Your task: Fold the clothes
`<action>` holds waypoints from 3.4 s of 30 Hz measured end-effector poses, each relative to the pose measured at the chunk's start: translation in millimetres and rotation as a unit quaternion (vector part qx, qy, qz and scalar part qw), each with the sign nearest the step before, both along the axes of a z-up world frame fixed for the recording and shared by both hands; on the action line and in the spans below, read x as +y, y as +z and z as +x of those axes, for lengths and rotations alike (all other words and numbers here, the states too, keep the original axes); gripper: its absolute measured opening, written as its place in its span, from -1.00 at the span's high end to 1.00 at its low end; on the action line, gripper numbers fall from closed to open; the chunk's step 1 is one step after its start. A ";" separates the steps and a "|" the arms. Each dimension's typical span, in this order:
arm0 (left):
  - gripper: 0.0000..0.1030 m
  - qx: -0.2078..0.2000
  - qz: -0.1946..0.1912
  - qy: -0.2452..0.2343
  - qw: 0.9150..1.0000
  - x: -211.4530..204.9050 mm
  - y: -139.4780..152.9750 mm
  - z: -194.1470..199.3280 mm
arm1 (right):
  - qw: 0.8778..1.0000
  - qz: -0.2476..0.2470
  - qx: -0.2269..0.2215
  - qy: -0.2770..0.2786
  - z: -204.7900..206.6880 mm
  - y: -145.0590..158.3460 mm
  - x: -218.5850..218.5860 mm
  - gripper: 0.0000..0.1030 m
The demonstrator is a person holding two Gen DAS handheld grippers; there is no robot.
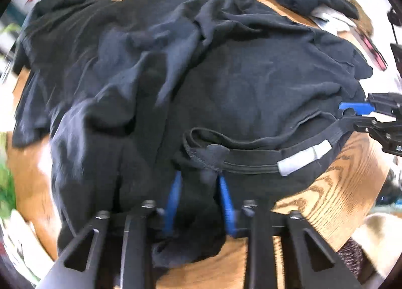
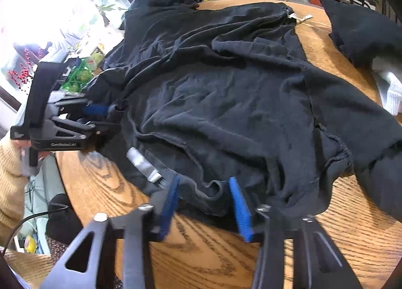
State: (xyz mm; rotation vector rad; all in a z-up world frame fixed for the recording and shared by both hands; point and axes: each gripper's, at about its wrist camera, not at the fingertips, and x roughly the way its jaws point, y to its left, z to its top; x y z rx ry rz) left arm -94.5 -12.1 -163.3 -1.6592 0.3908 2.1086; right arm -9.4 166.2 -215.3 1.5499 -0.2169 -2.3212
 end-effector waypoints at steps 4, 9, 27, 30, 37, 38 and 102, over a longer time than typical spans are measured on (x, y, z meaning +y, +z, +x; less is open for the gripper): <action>0.83 -0.016 0.033 0.032 0.999 -13.6 14.5 17.0 | 0.997 -0.057 -0.017 -0.049 -5.9 3.4 15.0 0.74; 0.84 -0.014 0.036 -0.004 0.999 -15.4 33.0 58.6 | 0.994 -0.085 0.014 -0.073 15.3 33.8 29.2 0.79; 0.78 -0.005 0.074 -0.019 0.997 0.2 35.3 134.7 | 0.987 -0.088 -0.047 -0.128 129.4 13.9 49.4 0.80; -0.08 0.002 0.064 -0.010 0.998 16.5 30.5 132.4 | 0.986 -0.087 -0.036 -0.136 125.3 18.7 54.0 0.80; -0.14 -0.035 0.024 -0.023 0.999 57.3 5.6 132.6 | 0.984 -0.111 -0.020 -0.138 122.5 24.5 53.8 0.80; -0.14 -0.038 0.021 -0.014 0.999 59.7 0.8 130.1 | 0.984 -0.115 -0.020 -0.138 123.3 24.5 54.4 0.80; -0.04 0.070 0.144 0.248 0.955 -42.0 56.7 41.2 | 0.981 -0.084 0.030 -0.175 59.1 55.2 103.4 0.03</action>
